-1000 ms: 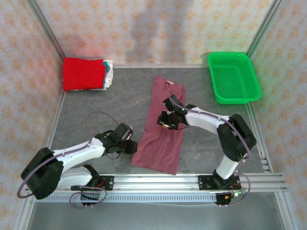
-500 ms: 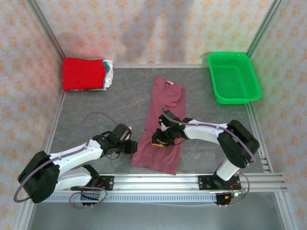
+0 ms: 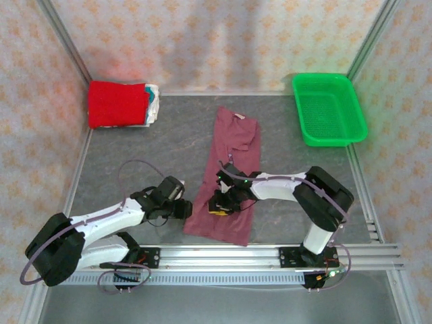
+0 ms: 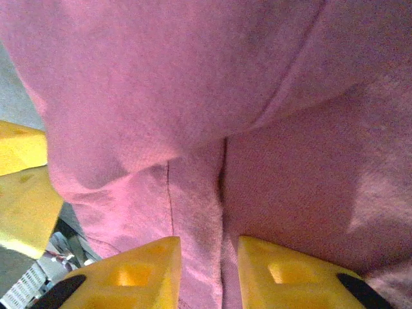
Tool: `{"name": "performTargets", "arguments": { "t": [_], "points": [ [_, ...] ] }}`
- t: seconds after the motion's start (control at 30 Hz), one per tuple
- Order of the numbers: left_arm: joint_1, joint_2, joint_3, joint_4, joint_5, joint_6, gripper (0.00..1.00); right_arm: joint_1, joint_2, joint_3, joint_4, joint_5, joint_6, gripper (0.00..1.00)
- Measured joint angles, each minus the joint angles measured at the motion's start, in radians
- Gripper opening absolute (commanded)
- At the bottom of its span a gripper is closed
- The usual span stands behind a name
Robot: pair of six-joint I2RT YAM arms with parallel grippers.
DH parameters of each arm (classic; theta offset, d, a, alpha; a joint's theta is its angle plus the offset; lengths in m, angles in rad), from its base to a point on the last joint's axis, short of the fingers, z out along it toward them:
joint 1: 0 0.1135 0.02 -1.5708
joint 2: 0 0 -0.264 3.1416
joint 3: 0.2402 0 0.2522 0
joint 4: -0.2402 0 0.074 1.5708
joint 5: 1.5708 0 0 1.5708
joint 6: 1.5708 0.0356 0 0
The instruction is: Fold and stack the t-shirts
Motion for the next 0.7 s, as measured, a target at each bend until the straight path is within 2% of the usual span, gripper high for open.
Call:
{"name": "performTargets", "arguments": {
  "t": [0.07,0.17,0.23,0.3,0.57,0.7],
  "points": [
    [0.0,-0.011,-0.016,0.008,0.0,-0.001,0.39,0.002,0.007,-0.006,0.023,-0.007,0.008,0.23],
    [0.0,-0.024,-0.031,0.023,0.0,-0.004,0.39,0.006,0.015,-0.013,0.056,-0.013,0.023,0.13],
    [0.0,-0.026,-0.035,0.032,0.0,-0.004,0.39,0.008,0.023,-0.015,0.068,-0.013,0.035,0.13],
    [0.0,-0.026,-0.037,0.035,0.0,-0.005,0.39,0.009,0.025,-0.015,0.08,-0.012,0.047,0.02],
    [0.0,-0.034,-0.039,0.038,-0.002,-0.016,0.39,-0.001,0.022,-0.016,0.06,0.006,0.056,0.0],
    [0.0,-0.035,-0.039,0.037,-0.004,-0.016,0.39,-0.066,-0.004,-0.038,0.029,0.011,0.023,0.0]
  ]
}}
